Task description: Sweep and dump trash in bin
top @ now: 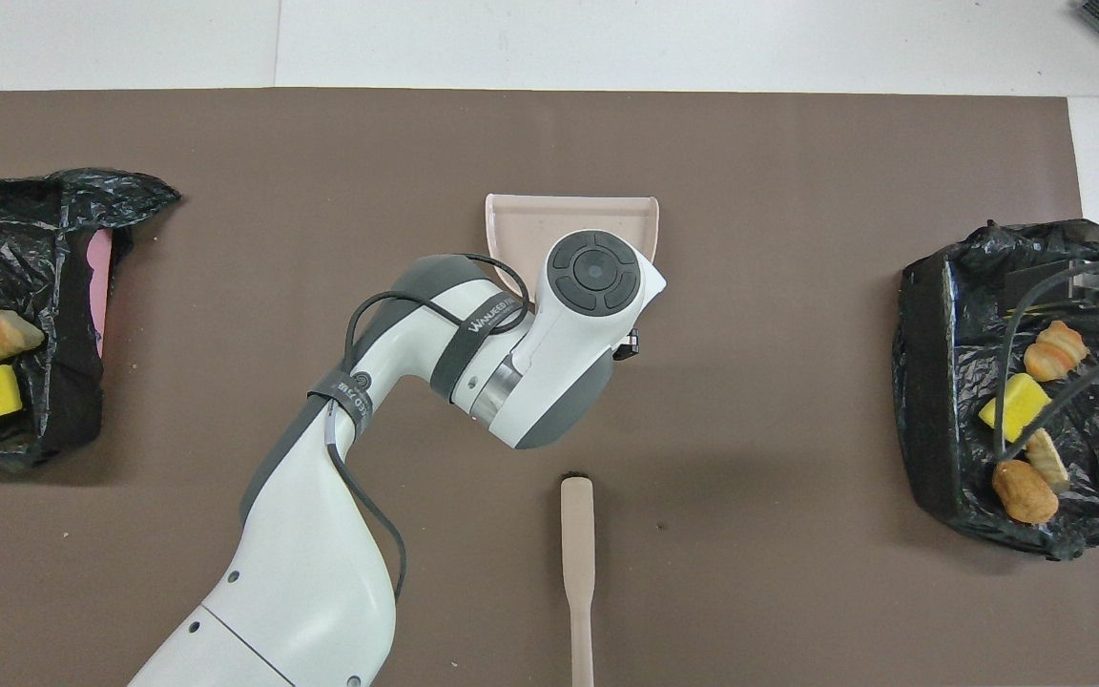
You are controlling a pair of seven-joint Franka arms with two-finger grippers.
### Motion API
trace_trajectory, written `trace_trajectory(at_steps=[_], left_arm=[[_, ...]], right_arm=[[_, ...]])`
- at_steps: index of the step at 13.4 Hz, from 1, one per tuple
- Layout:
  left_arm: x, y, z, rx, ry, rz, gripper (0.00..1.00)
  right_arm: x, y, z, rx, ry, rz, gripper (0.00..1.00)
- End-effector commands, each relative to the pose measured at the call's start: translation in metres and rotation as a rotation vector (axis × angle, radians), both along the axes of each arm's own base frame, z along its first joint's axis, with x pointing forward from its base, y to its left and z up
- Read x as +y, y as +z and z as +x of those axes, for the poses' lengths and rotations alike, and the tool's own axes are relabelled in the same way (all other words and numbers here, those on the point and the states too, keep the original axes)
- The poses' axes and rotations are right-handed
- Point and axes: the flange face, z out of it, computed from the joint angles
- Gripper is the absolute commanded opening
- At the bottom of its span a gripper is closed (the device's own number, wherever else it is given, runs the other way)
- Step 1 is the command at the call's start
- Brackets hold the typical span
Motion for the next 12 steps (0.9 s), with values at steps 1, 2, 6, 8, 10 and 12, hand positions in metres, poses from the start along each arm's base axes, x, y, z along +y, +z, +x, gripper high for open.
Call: trace_trajectory(at_steps=[1,2,6,8,10,12], left_arm=[[0.008,0.023,-0.008,-0.015,0.004,-0.017,1.0],[0.022,0.04,-0.01,-0.024,0.013,-0.02,1.0],[0.108,0.102,-0.024,-0.05,-0.004,-0.007,1.0],[0.165,0.14,-0.022,-0.042,-0.035,0.013,1.0],[0.226,0.18,-0.022,-0.007,-0.136,0.032,1.0],[0.273,0.216,-0.025,-0.007,-0.15,0.034,1.0]], right_arm=[[-0.001,0.004,-0.004,0.008,0.013,0.003,1.0],[-0.001,0.004,-0.004,0.008,0.013,0.003,1.0],[-0.001,0.004,-0.004,0.008,0.013,0.004,1.0],[0.0,0.004,-0.004,0.008,0.015,0.003,1.0],[-0.001,0.004,-0.004,0.008,0.013,0.003,1.0],[-0.001,0.004,-0.004,0.008,0.013,0.003,1.0]])
